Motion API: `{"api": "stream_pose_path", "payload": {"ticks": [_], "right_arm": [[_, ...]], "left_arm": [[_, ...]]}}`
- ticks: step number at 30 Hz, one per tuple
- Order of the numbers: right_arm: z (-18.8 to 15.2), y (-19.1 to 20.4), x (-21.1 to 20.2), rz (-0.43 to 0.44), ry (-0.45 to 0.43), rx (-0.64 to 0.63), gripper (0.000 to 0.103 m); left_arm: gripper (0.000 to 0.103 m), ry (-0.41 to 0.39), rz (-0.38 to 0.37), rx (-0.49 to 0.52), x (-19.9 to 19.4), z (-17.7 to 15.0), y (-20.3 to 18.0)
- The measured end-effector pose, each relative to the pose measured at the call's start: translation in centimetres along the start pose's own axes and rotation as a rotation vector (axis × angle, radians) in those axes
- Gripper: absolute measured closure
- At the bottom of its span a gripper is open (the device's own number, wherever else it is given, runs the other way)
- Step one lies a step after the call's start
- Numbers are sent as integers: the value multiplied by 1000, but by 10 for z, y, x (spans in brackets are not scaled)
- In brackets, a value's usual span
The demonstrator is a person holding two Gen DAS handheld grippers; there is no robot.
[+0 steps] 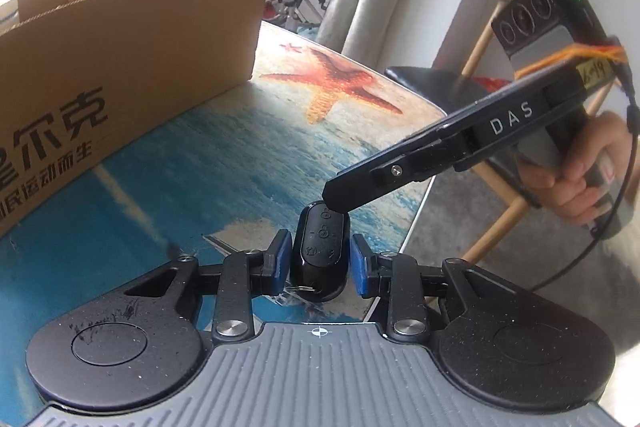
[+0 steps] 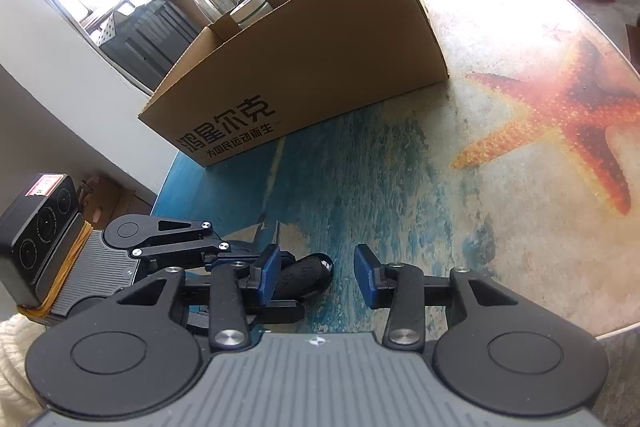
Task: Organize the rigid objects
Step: 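Close the right tool around the black object on the table, then carry the black object with the right tool into the box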
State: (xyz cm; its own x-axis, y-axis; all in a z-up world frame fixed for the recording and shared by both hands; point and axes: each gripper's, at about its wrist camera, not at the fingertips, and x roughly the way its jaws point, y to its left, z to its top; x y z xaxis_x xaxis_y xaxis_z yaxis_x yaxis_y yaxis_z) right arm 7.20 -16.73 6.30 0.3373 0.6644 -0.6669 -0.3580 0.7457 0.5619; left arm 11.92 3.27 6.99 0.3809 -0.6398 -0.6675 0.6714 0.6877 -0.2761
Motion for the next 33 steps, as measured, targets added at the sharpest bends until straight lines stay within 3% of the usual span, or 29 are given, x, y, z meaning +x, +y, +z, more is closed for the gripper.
{"api": "stream_pose_path", "payload": {"ticks": [6,14,18,23,28,33], "right_arm": [[2,-8,8,19,0,107,60],[0,-13,24,117,41,205,62],[-8,-5,32,127,55,185,81],[-10,6,29,121,35,133,82],[2,28,1,173,-39,82,83],[56,68,-31,235,-148,-40,83]], "left_arm": [[73,-23,-59,-142,-1,-2,17],[73,-52,-51,-147,-1,-6,14],[74,-61,-11,-79,-1,-7,4],[75,-58,29,-7,-8,-2,-5],[75,-125,61,77,-44,22,-20],[75,-165,183,260,-86,91,-27]]}}
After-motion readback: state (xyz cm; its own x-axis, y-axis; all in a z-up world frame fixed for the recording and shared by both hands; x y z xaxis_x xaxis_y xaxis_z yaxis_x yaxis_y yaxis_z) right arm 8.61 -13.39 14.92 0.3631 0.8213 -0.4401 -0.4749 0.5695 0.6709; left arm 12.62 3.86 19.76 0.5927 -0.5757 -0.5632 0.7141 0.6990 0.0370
